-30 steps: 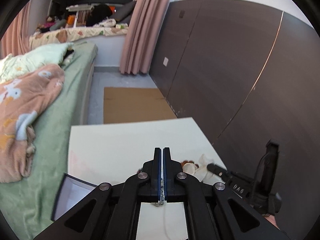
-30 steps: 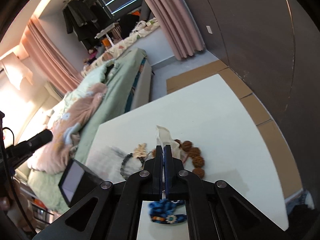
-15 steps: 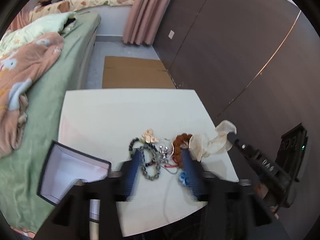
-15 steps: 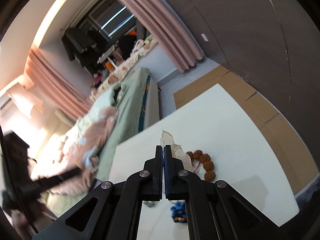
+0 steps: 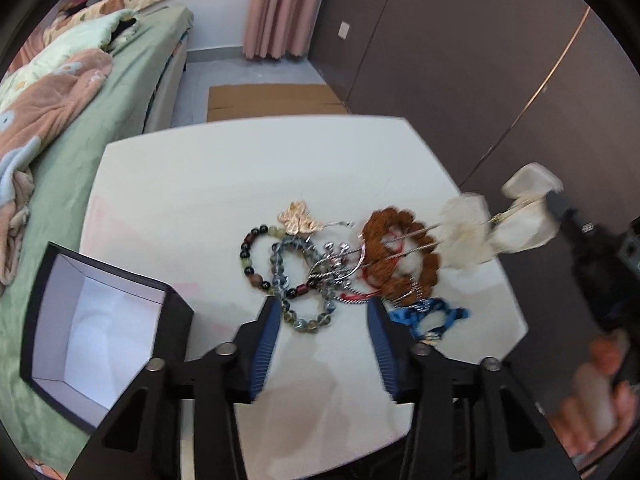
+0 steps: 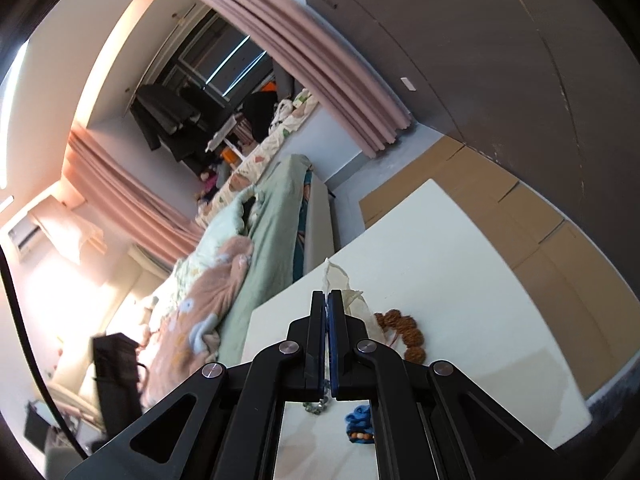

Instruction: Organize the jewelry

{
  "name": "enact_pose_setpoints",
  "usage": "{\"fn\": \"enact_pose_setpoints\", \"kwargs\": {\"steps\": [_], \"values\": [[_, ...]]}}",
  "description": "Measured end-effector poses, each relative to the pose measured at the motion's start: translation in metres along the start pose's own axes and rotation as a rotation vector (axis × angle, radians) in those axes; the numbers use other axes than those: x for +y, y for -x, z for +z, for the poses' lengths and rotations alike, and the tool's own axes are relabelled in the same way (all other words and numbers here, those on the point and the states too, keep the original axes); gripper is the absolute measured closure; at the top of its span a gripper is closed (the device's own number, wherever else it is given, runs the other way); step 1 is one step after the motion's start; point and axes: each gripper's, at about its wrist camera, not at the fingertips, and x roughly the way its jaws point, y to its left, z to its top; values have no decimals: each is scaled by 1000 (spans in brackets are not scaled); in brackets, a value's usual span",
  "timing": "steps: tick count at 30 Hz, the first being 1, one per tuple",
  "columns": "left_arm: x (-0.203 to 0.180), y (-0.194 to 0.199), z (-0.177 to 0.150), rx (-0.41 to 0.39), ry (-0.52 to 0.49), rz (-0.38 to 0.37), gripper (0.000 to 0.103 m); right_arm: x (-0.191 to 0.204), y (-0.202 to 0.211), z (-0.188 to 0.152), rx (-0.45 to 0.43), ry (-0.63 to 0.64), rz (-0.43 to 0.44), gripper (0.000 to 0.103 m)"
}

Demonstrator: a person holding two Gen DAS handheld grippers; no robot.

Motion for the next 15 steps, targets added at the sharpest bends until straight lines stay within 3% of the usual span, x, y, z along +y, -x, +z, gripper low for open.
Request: {"fn": "enact_pose_setpoints", "kwargs": {"steps": [6, 9, 12, 13, 15], "values": [[6, -31, -8, 37, 4, 71, 65, -13, 4, 5, 2, -41, 7, 101], [11, -40, -11, 47, 8, 91, 81, -21, 2, 7, 17, -64, -15, 101], [12, -40, -12, 25, 8, 79, 88, -32, -4, 7, 50, -86, -59, 101], [11, -39, -11, 18, 2, 82, 101, -36, -8, 6, 69, -96, -72, 101], [10, -35, -9, 1, -3, 79, 103, -46, -18, 5, 116, -124, -89, 101]]}}
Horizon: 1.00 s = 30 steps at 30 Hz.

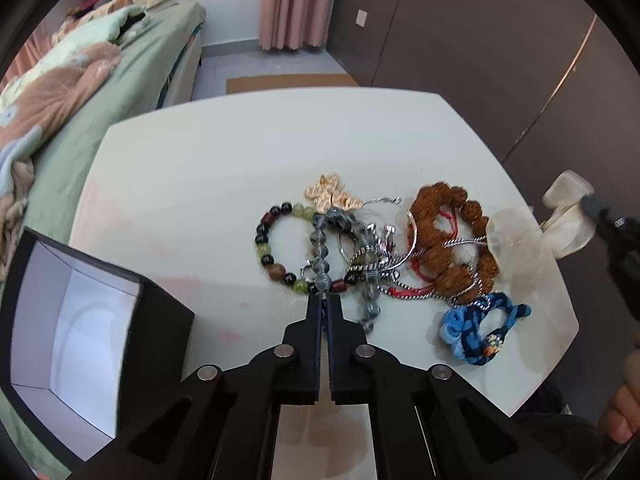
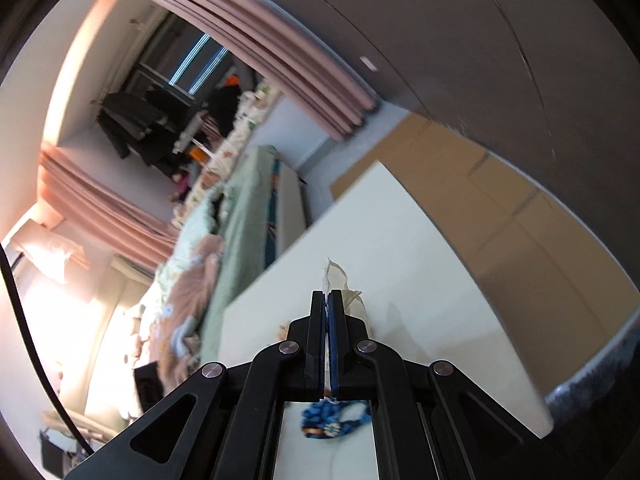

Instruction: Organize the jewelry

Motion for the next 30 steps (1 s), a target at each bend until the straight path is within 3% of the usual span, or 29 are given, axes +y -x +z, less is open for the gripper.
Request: {"fn": "enact_pose_setpoints", "kwargs": {"steps": [8, 10, 12, 13, 15, 18, 26, 29, 30], "values": [[-4, 41, 16, -123, 4, -57, 103, -26, -47, -17, 242, -36, -192, 100], [-6, 47, 17, -142, 2, -68, 103, -29, -51, -18, 260, -32, -232, 100], [-6, 52, 18, -150, -1, -75, 103, -31, -48, -17, 261, -46, -217, 97], [-6, 52, 18, -150, -1, -76, 103, -33, -46, -17, 259, -64, -203, 92], [-3, 51, 17, -141, 2, -77, 103, -37, -39, -17, 239, -99, -161, 73], [0, 40, 13, -77, 17, -90, 103, -37, -28, -16, 192, -81, -191, 64], [0, 10, 0, 39, 31, -109, 100, -29, -20, -14, 167, -50, -190, 62], [0, 4, -2, 42, 35, -106, 70, -13, -8, -11, 97, 15, -154, 59], [1, 3, -3, 37, 39, -105, 53, -7, -6, -11, 84, 39, -146, 55]]}}
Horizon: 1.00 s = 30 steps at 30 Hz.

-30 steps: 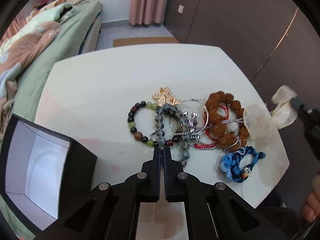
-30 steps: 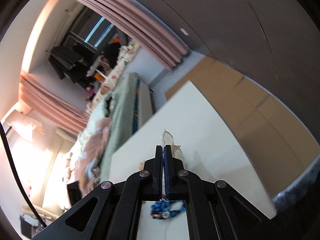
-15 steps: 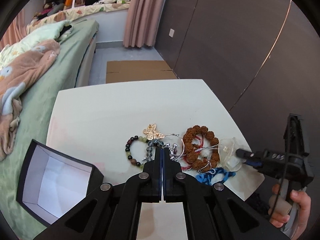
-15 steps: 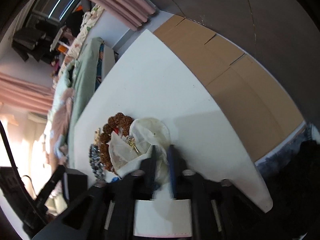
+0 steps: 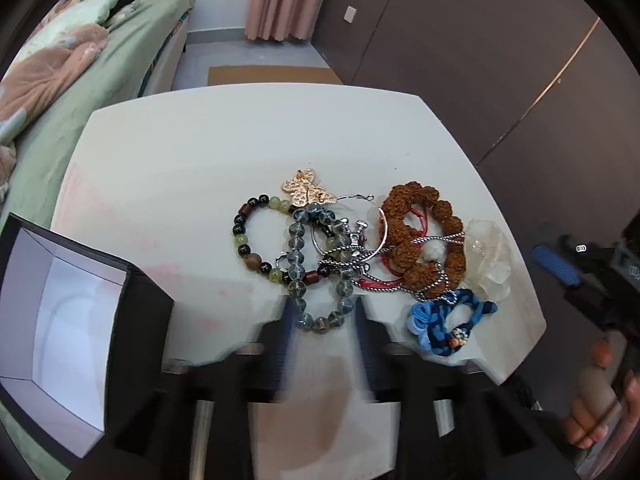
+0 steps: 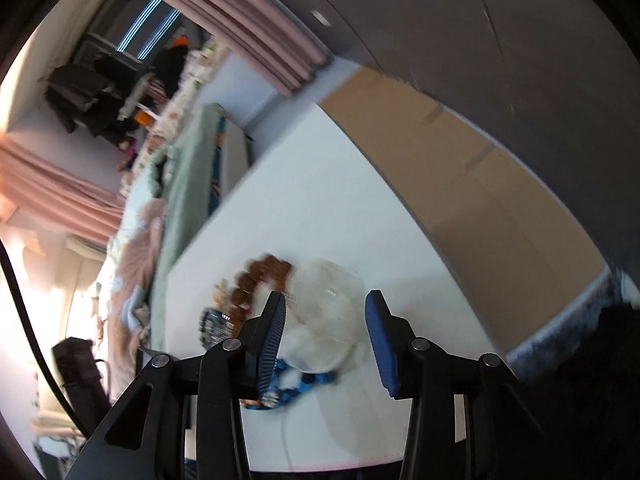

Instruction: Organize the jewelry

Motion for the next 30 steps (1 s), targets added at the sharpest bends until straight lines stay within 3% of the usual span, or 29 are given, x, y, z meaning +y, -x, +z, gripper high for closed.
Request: {"fn": "enact_pose_setpoints", "kwargs": {"steps": [1, 3, 8, 10, 12, 14, 23, 30], "values": [[1, 0, 0, -10, 5, 1, 46, 7, 1, -1, -9, 33, 9, 53], [3, -3, 0, -21, 14, 4, 46, 20, -6, -3, 17, 93, 20, 51], [5, -10, -1, -35, 7, 17, 46, 27, -54, -14, 204, 152, -85, 52], [3, -11, -1, -46, -3, 28, 46, 21, -55, -11, 200, 135, -94, 62], [2, -12, -2, -57, -13, 37, 46, 12, -55, -9, 202, 111, -99, 91], [1, -12, -3, -66, -27, 47, 46, -3, -53, -9, 210, 52, -79, 99], [-1, -7, -15, -81, -30, 53, 48, -20, -30, -1, 109, -3, -81, 99], [9, -5, -12, -86, 21, 37, 68, -20, -20, 3, 65, -20, -46, 99]]}}
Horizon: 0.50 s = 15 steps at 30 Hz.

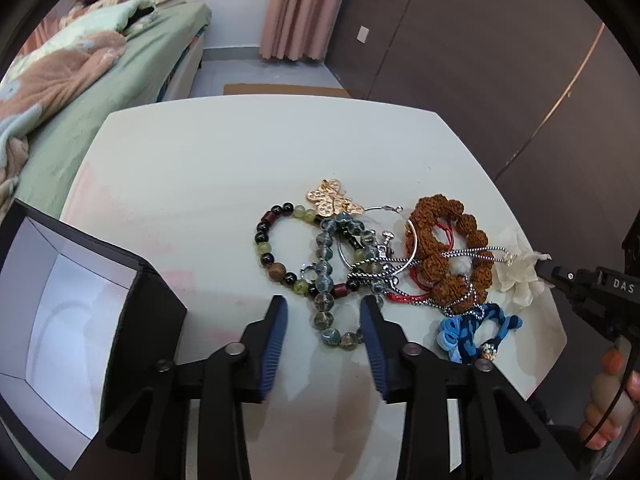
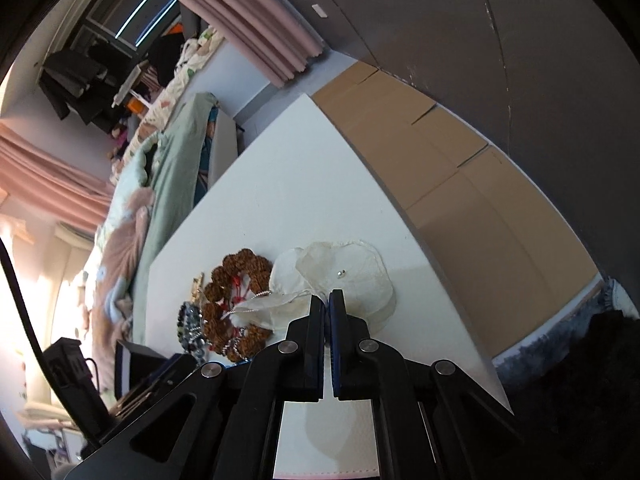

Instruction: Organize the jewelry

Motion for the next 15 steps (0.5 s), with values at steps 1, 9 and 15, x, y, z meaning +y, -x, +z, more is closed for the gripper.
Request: {"fn": "enact_pose_setpoints", "kwargs": {"steps": [1, 9, 15], "values": [[1, 0, 1, 0, 3, -2, 72, 2, 1, 0, -3, 1, 14, 99], [0, -6, 5, 0, -19, -10, 93, 21, 2, -3, -13, 40, 76, 99], [2, 1, 7, -19, -16, -52, 94, 42, 12, -5, -63, 77, 185, 99]]}}
